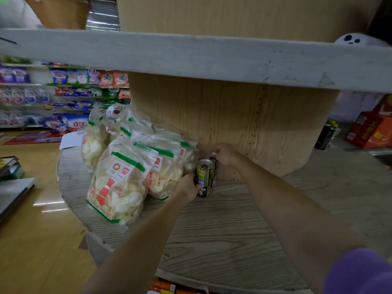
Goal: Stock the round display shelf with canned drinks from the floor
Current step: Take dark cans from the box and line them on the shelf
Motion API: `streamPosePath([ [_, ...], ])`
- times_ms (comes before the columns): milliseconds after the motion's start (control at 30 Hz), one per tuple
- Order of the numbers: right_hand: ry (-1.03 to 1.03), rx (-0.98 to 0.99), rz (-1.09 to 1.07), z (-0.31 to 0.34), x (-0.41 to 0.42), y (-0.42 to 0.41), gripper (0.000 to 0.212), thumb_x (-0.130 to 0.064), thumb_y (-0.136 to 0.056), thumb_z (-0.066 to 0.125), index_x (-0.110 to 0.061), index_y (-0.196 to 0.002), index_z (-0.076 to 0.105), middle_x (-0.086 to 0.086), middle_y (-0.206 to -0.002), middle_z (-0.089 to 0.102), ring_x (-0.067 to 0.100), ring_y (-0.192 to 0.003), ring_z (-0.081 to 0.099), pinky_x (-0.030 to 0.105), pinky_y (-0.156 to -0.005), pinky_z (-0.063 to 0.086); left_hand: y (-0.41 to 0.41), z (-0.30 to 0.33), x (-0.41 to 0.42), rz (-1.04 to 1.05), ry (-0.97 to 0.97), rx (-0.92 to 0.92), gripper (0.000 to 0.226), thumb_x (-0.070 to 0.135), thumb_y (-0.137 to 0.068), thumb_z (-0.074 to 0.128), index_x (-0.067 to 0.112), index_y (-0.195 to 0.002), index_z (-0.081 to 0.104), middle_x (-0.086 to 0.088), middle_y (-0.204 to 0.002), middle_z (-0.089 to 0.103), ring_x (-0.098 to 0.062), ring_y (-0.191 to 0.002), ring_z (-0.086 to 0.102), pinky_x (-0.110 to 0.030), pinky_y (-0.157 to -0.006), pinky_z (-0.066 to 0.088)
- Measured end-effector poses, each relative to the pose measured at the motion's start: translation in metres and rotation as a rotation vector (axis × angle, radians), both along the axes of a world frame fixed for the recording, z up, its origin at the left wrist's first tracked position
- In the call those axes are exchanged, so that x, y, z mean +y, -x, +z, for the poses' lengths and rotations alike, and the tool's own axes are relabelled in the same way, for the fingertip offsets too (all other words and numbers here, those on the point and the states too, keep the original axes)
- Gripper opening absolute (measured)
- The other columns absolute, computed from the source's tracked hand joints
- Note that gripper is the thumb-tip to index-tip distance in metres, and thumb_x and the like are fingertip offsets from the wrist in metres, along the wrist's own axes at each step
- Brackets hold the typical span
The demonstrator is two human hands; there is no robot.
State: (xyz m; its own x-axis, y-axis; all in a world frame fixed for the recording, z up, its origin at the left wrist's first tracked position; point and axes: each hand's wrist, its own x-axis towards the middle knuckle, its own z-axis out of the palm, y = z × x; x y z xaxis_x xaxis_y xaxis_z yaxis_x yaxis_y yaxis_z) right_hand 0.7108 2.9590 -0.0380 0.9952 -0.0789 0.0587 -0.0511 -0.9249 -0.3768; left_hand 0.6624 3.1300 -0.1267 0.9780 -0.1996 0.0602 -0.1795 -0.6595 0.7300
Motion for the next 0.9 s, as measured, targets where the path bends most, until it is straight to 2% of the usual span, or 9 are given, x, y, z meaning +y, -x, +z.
streamPosePath([
  [67,-0.030,-0.006,-0.003,0.001,0.001,0.007,0.035,-0.010,-0.097,0.055,-0.005,-0.131,0.058,0.013,-0.133,0.056,0.030,-0.120,0.054,0.028,-0.088,0.044,0.005,0.002,0.001,0.023,-0.022,-0.007,0.037,0.022,-0.087,0.070,0.010,-0.121,0.063,-0.009,-0.116,0.070,-0.027,-0.111,0.063,-0.028,-0.088,0.047],
  [200,-0.112,-0.042,-0.044,-0.006,0.002,0.019,0.029,-0.012,-0.093,0.058,-0.006,-0.121,0.059,0.013,-0.124,0.058,0.030,-0.111,0.057,0.028,-0.076,0.041,0.015,0.005,0.005,0.042,-0.043,0.007,0.013,0.016,-0.085,0.068,0.003,-0.089,0.069,-0.014,-0.092,0.071,-0.028,-0.090,0.066,-0.025,-0.069,0.045],
  [333,-0.089,-0.073,-0.055,-0.009,-0.001,0.049,0.024,-0.013,-0.094,0.053,-0.006,-0.116,0.057,0.009,-0.118,0.057,0.026,-0.105,0.055,0.029,-0.077,0.039,0.020,-0.004,0.006,0.035,0.012,0.099,0.011,0.016,-0.082,0.066,0.013,-0.072,0.065,-0.007,-0.072,0.069,-0.028,-0.080,0.070,-0.040,-0.075,0.060],
  [467,-0.091,-0.042,-0.089,-0.021,-0.022,0.085,0.018,-0.012,-0.091,0.054,-0.007,-0.107,0.062,0.014,-0.111,0.063,0.031,-0.104,0.060,0.028,-0.076,0.043,0.037,-0.001,-0.008,-0.055,0.057,0.128,0.017,0.022,-0.083,0.061,0.011,-0.073,0.069,-0.013,-0.082,0.073,-0.029,-0.079,0.072,-0.039,-0.073,0.061],
  [533,-0.131,0.019,-0.101,-0.030,-0.040,0.108,0.019,-0.014,-0.091,0.059,-0.006,-0.107,0.063,0.014,-0.110,0.064,0.030,-0.103,0.061,0.031,-0.084,0.050,0.044,-0.004,-0.022,-0.138,0.047,0.147,0.015,0.019,-0.084,0.058,0.009,-0.076,0.068,-0.015,-0.082,0.073,-0.028,-0.075,0.070,-0.040,-0.072,0.060],
  [667,-0.156,0.091,-0.150,-0.038,-0.081,0.161,0.019,-0.009,-0.090,0.060,-0.008,-0.106,0.069,0.008,-0.105,0.066,0.021,-0.101,0.061,0.020,-0.078,0.042,0.058,-0.024,-0.063,-0.263,0.087,0.187,0.019,0.023,-0.066,0.050,0.009,-0.055,0.059,-0.027,-0.072,0.068,-0.036,-0.062,0.067,-0.052,-0.063,0.059],
  [767,-0.218,0.114,-0.242,-0.047,-0.111,0.205,0.017,-0.010,-0.091,0.059,-0.022,-0.078,0.061,-0.003,-0.077,0.057,0.015,-0.075,0.055,0.018,-0.063,0.041,0.099,-0.012,-0.095,-0.340,0.129,0.235,0.016,0.008,-0.080,0.061,0.015,-0.066,0.059,-0.019,-0.069,0.067,-0.028,-0.054,0.063,-0.047,-0.065,0.060],
  [833,-0.313,0.063,-0.292,-0.058,-0.131,0.235,0.028,-0.002,-0.089,0.059,-0.017,-0.066,0.054,0.002,-0.065,0.055,0.016,-0.058,0.056,0.017,-0.049,0.040,0.124,-0.006,-0.120,-0.418,0.138,0.248,0.020,0.000,-0.090,0.056,0.016,-0.077,0.055,-0.012,-0.069,0.063,-0.018,-0.047,0.059,-0.031,-0.052,0.054],
  [900,-0.335,0.029,-0.369,-0.067,-0.152,0.266,0.029,0.000,-0.088,0.061,-0.017,-0.064,0.055,0.008,-0.062,0.056,0.012,-0.050,0.056,0.019,-0.045,0.042,0.144,-0.006,-0.148,-0.492,0.136,0.246,0.025,-0.004,-0.091,0.053,0.016,-0.078,0.052,-0.011,-0.068,0.060,-0.011,-0.041,0.056,-0.020,-0.040,0.043],
])
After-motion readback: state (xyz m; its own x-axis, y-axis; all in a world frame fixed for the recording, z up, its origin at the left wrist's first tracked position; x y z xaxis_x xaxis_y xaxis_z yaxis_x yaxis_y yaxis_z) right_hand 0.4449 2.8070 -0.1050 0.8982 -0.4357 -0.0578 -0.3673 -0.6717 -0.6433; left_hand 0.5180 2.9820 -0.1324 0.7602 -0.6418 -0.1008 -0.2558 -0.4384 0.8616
